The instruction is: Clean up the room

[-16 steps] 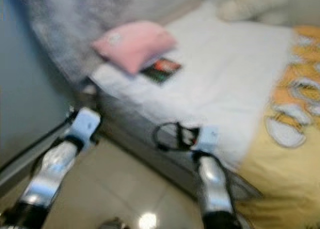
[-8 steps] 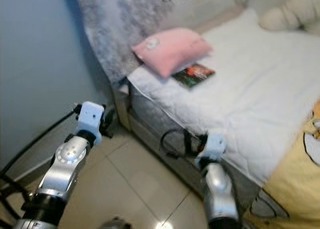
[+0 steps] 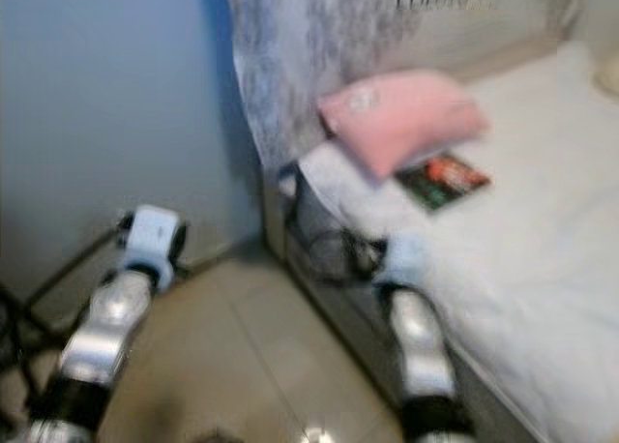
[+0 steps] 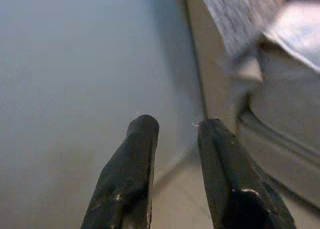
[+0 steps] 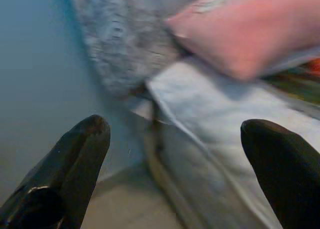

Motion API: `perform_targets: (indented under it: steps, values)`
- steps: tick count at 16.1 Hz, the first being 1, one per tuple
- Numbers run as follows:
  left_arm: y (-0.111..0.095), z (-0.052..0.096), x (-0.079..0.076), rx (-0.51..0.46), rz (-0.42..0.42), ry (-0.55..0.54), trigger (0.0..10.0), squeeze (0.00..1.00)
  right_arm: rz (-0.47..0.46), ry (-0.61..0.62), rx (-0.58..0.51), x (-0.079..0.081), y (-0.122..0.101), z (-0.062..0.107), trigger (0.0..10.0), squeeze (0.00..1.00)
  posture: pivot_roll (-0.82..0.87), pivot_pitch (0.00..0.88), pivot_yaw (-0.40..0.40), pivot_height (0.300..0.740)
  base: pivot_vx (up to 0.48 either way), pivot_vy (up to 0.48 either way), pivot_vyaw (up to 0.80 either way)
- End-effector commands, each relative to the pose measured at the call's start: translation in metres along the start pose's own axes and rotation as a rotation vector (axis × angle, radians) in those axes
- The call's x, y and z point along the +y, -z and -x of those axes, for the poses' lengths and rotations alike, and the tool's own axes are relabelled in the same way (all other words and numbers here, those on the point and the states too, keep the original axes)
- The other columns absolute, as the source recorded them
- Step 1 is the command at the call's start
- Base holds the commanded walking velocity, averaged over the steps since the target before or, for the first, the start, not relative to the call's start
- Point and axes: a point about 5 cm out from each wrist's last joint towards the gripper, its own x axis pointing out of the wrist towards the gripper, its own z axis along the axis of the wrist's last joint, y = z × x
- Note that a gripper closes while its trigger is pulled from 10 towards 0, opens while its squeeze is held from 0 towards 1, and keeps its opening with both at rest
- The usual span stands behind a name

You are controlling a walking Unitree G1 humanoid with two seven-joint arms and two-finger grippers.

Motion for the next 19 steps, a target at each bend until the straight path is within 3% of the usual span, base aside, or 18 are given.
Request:
perform_targets:
  steps: [1,8,10,13,14,15,16,17,18,19]
  values:
    - [-0.020,-0.007,0.000,-0.069,0.015,0.016,10.0,0.00,0.005,0.022,0.018,-0.011,0.000,0.000,10.0,0.15,0.11,0.000,0.000,0.728,0.480,0.000,0.56]
    - [0.000,0.008,-0.010,0.007,0.038,-0.006,10.0,0.00,0.001,-0.010,0.050,-0.010,0.006,-0.002,10.0,0.16,0.16,0.000,-0.029,0.728,0.480,0.000,0.55]
    - [-0.012,0.007,-0.011,-0.078,0.127,0.049,10.0,0.00,0.002,-0.017,0.055,-0.009,0.007,-0.003,10.0,0.19,0.17,0.000,-0.033,0.728,0.182,0.000,0.56]
    - [-0.016,0.007,-0.011,-0.095,0.079,0.048,10.0,0.00,0.003,-0.019,0.053,-0.008,0.008,-0.003,10.0,0.20,0.17,0.000,-0.032,0.728,0.000,0.000,0.55]
    - [-0.016,0.005,-0.011,-0.089,0.044,0.061,10.0,0.00,0.007,0.033,0.039,-0.014,0.008,-0.002,10.0,0.17,0.17,0.000,-0.025,0.728,0.000,0.000,0.58]
    - [-0.016,0.005,-0.011,-0.090,0.020,0.067,10.0,0.00,0.008,0.054,0.040,-0.016,0.009,-0.002,10.0,0.08,0.16,0.000,-0.022,0.728,0.000,0.000,0.00]
    - [-0.013,0.005,-0.012,-0.077,-0.003,0.094,10.0,0.00,0.012,0.118,0.037,-0.023,0.010,0.002,10.0,0.08,0.16,0.000,-0.023,0.728,0.000,0.000,0.00]
    - [-0.007,0.012,-0.019,-0.041,0.024,0.148,10.0,0.00,0.025,0.177,0.033,-0.029,0.014,0.011,10.0,0.07,0.17,0.000,-0.033,0.728,0.000,0.000,0.00]
    - [-0.004,0.025,-0.033,-0.028,0.039,0.221,10.0,0.00,0.040,0.224,0.034,-0.035,0.017,0.024,10.0,0.05,0.17,0.000,-0.036,0.728,0.000,0.000,0.00]
    - [-0.005,0.032,-0.034,-0.038,0.068,0.215,10.0,0.00,0.043,0.225,0.024,-0.036,0.017,0.032,10.0,0.05,0.16,0.000,-0.030,0.728,0.000,0.000,0.00]
